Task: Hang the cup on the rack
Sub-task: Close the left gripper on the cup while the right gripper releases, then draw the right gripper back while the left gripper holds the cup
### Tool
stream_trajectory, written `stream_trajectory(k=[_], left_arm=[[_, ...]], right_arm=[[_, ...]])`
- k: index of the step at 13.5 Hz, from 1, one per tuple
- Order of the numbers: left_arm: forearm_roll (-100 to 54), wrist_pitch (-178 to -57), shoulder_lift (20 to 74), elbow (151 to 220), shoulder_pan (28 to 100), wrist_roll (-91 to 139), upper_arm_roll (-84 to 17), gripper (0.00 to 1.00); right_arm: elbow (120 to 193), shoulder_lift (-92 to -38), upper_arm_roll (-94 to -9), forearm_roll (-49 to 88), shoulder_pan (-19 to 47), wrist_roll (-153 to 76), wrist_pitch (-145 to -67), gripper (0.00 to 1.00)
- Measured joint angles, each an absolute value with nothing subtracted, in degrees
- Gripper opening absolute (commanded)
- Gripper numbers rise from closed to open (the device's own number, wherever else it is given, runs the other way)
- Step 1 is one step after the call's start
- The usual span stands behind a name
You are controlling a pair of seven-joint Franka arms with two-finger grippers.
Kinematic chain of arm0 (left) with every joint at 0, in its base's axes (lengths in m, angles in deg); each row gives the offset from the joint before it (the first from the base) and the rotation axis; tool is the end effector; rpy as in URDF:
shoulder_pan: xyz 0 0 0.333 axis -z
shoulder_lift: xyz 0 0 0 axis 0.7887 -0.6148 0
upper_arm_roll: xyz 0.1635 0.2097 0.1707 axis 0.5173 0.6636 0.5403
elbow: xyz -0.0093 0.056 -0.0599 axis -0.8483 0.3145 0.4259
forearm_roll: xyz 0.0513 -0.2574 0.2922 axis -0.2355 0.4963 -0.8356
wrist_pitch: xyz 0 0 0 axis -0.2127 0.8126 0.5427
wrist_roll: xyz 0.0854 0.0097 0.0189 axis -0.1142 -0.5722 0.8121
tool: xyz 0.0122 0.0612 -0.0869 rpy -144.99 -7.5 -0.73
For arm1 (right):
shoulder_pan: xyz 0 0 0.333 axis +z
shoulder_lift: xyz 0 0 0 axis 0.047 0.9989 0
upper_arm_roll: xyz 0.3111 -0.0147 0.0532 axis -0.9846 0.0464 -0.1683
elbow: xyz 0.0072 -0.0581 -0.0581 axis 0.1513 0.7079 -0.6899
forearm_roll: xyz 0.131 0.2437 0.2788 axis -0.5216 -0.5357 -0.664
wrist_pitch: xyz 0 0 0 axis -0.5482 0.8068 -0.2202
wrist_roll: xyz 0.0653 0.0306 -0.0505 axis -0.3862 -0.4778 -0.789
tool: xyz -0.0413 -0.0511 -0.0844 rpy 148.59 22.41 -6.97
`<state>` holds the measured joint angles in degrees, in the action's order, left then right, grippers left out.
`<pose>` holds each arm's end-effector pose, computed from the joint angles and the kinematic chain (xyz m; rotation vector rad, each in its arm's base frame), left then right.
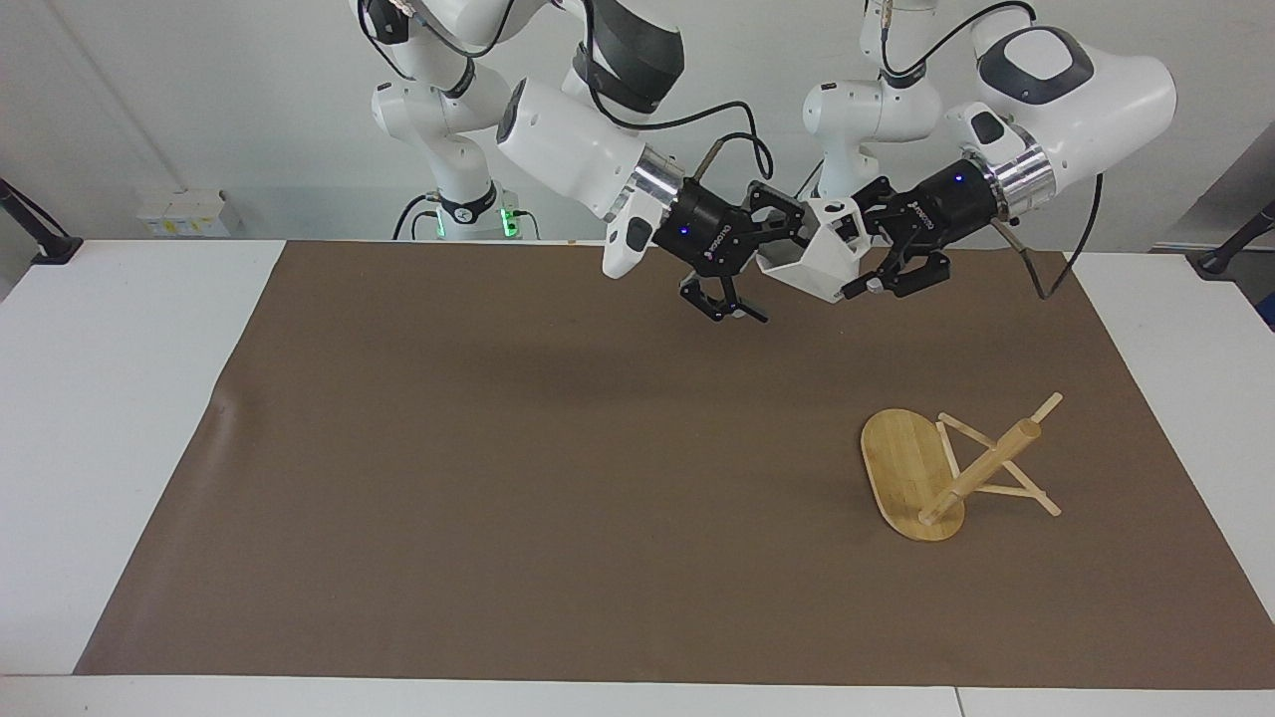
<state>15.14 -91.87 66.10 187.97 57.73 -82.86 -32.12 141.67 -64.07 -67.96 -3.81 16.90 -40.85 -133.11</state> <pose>0.5261 -0.1278 0.5932 1.7716 -1.4188 1.0091 0.5722 0.3863 0.5778 -2.0816 -0.1891 -0.4618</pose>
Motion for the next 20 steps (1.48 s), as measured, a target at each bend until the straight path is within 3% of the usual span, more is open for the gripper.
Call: stream_trajectory(k=[4,9,14,20], left_arm=[[15.1,-91.9,66.1,188.0,57.7,-82.8,-32.1,0.00],[15.2,-91.9,66.2,188.0,57.7,-82.5,-32.1,0.00],[15.2,-91.9,66.2,188.0,57.7,-82.5,-32.1,0.00],[15.2,-91.9,66.2,188.0,57.7,-82.4,-32.1,0.00]], right_arm=[[142.6,-64.9,-67.9,-3.8,16.7,-40.8,-133.1,1.00],[147.5,-70.1,-67.9,-3.8,14.3,-40.8,-132.5,1.00],[148.9,-72.8,-67.8,-3.8,10.7,-40.8,-127.1,1.00],[149.3,-73.7,-67.9,-3.8,9.9,-40.8,-125.9,1.00]])
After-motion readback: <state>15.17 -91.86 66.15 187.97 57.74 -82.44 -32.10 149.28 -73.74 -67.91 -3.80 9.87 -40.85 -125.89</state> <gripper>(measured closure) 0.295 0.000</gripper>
